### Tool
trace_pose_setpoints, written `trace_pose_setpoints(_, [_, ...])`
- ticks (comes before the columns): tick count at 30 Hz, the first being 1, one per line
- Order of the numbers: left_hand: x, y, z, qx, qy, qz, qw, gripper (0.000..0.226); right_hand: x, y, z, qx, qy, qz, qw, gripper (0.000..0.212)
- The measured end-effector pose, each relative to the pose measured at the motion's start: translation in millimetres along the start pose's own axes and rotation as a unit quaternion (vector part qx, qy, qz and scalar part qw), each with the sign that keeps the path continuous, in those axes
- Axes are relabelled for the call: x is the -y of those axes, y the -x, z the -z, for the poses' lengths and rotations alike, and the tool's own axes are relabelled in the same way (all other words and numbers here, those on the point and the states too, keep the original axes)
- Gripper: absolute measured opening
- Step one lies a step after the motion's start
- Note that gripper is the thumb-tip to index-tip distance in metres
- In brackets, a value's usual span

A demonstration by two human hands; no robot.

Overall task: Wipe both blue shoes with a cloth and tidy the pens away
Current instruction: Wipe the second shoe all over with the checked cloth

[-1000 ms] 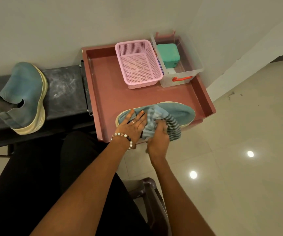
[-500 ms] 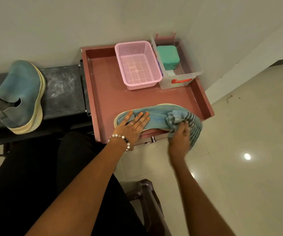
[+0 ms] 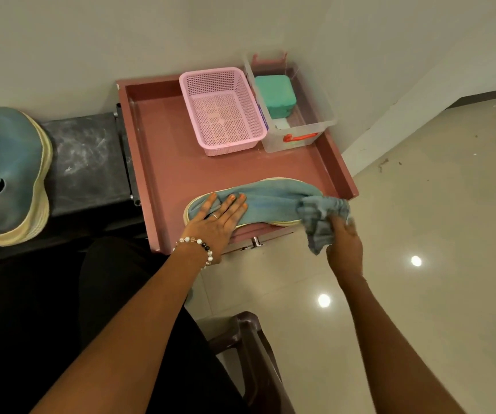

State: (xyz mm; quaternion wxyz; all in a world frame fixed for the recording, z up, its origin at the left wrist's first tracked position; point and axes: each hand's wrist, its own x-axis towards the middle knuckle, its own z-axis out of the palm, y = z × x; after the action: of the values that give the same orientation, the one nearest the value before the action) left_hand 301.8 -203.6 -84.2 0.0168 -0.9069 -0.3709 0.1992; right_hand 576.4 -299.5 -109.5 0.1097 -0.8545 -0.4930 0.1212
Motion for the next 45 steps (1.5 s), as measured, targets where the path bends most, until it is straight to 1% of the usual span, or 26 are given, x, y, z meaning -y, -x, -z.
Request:
trace_pose_setpoints(2, [-1.4, 0.4, 1.7, 0.0, -0.001, 0.0, 1.0, 0.093, 8.8, 11.6, -14.1, -0.01, -0.035, -0.148, 0.988, 0.035])
trace_pose_setpoints(3, [-2.1, 1.1, 2.2, 0.006, -0.004, -0.003, 1.0, 0.095, 22.4, 24.6, -22.2, -0.023, -0.086, -0.186, 0.979, 0.031])
trace_pose_setpoints(5, [-0.9, 0.2, 1.7, 0.005, -0.01, -0.003, 1.0, 0.103, 56.5, 54.6, -41.1, -0.056, -0.184, -0.211, 0.958, 0.034])
trace_pose_setpoints(7, [0.4, 0.5, 1.5, 0.006, -0.007, -0.006, 1.0, 0.108, 86.8, 77.0, -49.8, -0.094, -0.274, -0.273, 0.918, 0.043])
trace_pose_setpoints(9, [0.4, 1.4, -1.6, -0.003, 0.0, -0.007, 1.0, 0.102, 100.2, 85.5, -52.5, -0.089, -0.387, -0.357, 0.846, 0.046])
trace_pose_setpoints(12, [1.5, 1.0, -3.1, -0.001, 0.0, -0.007, 1.0, 0.104, 97.6, 69.6, -28.2, -0.102, -0.617, -0.422, 0.657, 0.033])
trace_pose_setpoints(13, [1.3, 0.4, -2.3, 0.006, 0.0, -0.009, 1.0, 0.107, 94.6, 62.1, -14.4, -0.106, -0.651, -0.429, 0.617, 0.03])
trace_pose_setpoints(14, [0.5, 0.8, -2.0, 0.007, 0.001, -0.008, 1.0, 0.109, 91.6, 55.0, 0.6, -0.115, -0.665, -0.431, 0.599, 0.028])
trace_pose_setpoints(16, [-0.1, 0.6, -1.0, 0.006, 0.0, -0.004, 1.0, 0.109, 84.3, 41.8, 24.9, -0.156, -0.671, -0.423, 0.589, 0.024])
trace_pose_setpoints(19, [-0.4, 0.7, -1.3, 0.003, 0.003, -0.001, 1.0, 0.109, 78.8, 26.4, 39.4, -0.258, -0.663, -0.349, 0.61, 0.024])
trace_pose_setpoints(20, [-0.4, 0.6, -1.4, 0.003, 0.002, 0.0, 1.0, 0.11, 81.1, 23.2, 38.1, -0.287, -0.651, -0.316, 0.628, 0.025])
trace_pose_setpoints(21, [0.0, 0.4, -1.4, 0.005, 0.002, 0.0, 1.0, 0.11, 84.7, 21.7, 34.0, -0.308, -0.624, -0.283, 0.66, 0.027])
trace_pose_setpoints(22, [0.2, 0.4, -1.6, 0.005, 0.003, -0.001, 1.0, 0.111, 91.0, 21.4, 27.7, -0.309, -0.589, -0.254, 0.702, 0.031])
trace_pose_setpoints(23, [0.0, -0.1, -3.0, 0.003, 0.004, -0.001, 1.0, 0.112, 99.7, 21.8, 15.0, -0.281, -0.539, -0.222, 0.762, 0.037])
trace_pose_setpoints(25, [-0.6, -0.1, -5.1, 0.003, 0.001, -0.002, 1.0, 0.111, 127.1, 31.7, -16.5, -0.15, -0.373, -0.157, 0.902, 0.052])
trace_pose_setpoints(26, [-0.8, -0.1, -5.2, 0.003, 0.001, -0.003, 1.0, 0.111, 141.9, 38.4, -33.6, -0.105, -0.296, -0.131, 0.94, 0.06])
trace_pose_setpoints(27, [-0.9, -1.3, -6.7, 0.002, 0.001, -0.003, 1.0, 0.112, 152.6, 44.5, -49.4, -0.096, -0.249, -0.103, 0.958, 0.063])
trace_pose_setpoints(29, [0.4, -3.0, -7.9, 0.002, -0.002, -0.004, 1.0, 0.112, 167.0, 50.8, -59.9, -0.08, -0.258, -0.075, 0.96, 0.06])
trace_pose_setpoints(31, [0.7, -3.0, -5.4, 0.011, -0.012, -0.016, 1.0, 0.109, 153.6, 51.9, -56.8, -0.046, -0.247, 0.007, 0.968, 0.062])
trace_pose_setpoints(33, [-0.2, -1.4, -3.4, 0.018, -0.009, -0.012, 1.0, 0.113, 110.5, 51.6, -49.6, -0.022, -0.134, 0.16, 0.978, 0.081])
trace_pose_setpoints(35, [-0.3, -0.9, -2.7, 0.009, -0.004, -0.001, 1.0, 0.113, 61.2, 31.9, -39.2, -0.018, 0.003, 0.27, 0.963, 0.089])
trace_pose_setpoints(38, [0.1, 1.0, -0.2, 0.009, 0.0, 0.0, 1.0, 0.106, 27.5, -0.8, -26.5, -0.041, 0.037, 0.299, 0.953, 0.066])
trace_pose_setpoints(40, [-0.9, 0.9, 0.0, 0.005, 0.005, 0.002, 1.0, 0.106, 36.1, 3.0, -32.2, -0.069, 0.002, 0.264, 0.962, 0.059])
trace_pose_setpoints(42, [-1.6, 0.4, -0.4, 0.006, 0.005, 0.005, 1.0, 0.108, 68.8, 24.2, -50.9, -0.09, -0.078, 0.128, 0.985, 0.065])
trace_pose_setpoints(44, [-1.5, -0.4, -1.9, 0.006, 0.003, 0.007, 1.0, 0.11, 119.9, 44.7, -61.6, -0.1, -0.179, -0.01, 0.979, 0.068])
trace_pose_setpoints(45, [-1.1, -0.9, -2.6, 0.006, -0.001, 0.003, 1.0, 0.109, 144.3, 52.3, -62.8, -0.088, -0.222, -0.039, 0.97, 0.066])
